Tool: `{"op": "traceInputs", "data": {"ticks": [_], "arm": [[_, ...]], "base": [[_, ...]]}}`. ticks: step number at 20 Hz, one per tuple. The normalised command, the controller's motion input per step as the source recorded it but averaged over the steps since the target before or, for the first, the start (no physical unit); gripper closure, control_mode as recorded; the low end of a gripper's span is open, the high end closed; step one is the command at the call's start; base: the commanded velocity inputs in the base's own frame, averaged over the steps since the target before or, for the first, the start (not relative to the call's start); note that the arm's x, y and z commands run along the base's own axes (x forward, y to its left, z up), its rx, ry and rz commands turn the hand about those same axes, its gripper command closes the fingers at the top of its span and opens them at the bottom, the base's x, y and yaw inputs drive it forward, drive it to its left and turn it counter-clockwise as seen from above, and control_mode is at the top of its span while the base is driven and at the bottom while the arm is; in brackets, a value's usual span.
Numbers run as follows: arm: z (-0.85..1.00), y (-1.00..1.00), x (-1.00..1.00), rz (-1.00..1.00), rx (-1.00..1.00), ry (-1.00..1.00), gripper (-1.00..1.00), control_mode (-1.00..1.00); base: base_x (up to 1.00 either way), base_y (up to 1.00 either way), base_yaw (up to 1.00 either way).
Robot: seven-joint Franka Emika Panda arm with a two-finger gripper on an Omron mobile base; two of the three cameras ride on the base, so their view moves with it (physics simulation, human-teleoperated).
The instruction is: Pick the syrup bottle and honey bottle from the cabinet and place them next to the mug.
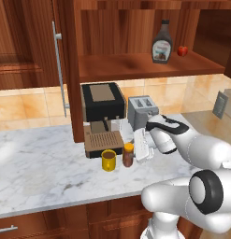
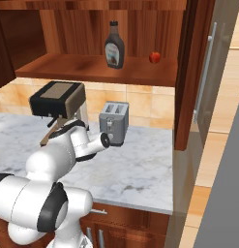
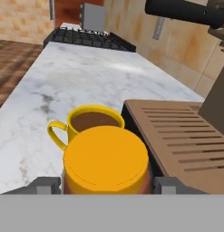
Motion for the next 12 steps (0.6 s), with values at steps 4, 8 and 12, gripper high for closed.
{"op": "traceInputs", "data": {"ticks": [4,8,12], "arm": [[0.0,0.0,0.0,0.0,0.0,0.0,-1.0,-1.0],[0.01,-0.04,0.0,0.0,0.0,0.0,-1.0,-1.0],[0.12,-0.04,0.01,0.0,0.0,-0.02,-1.0,-1.0]], "base": [[0.0,0.0,0.0],[0.0,0.0,0.0],[0.0,0.0,0.0]]}}
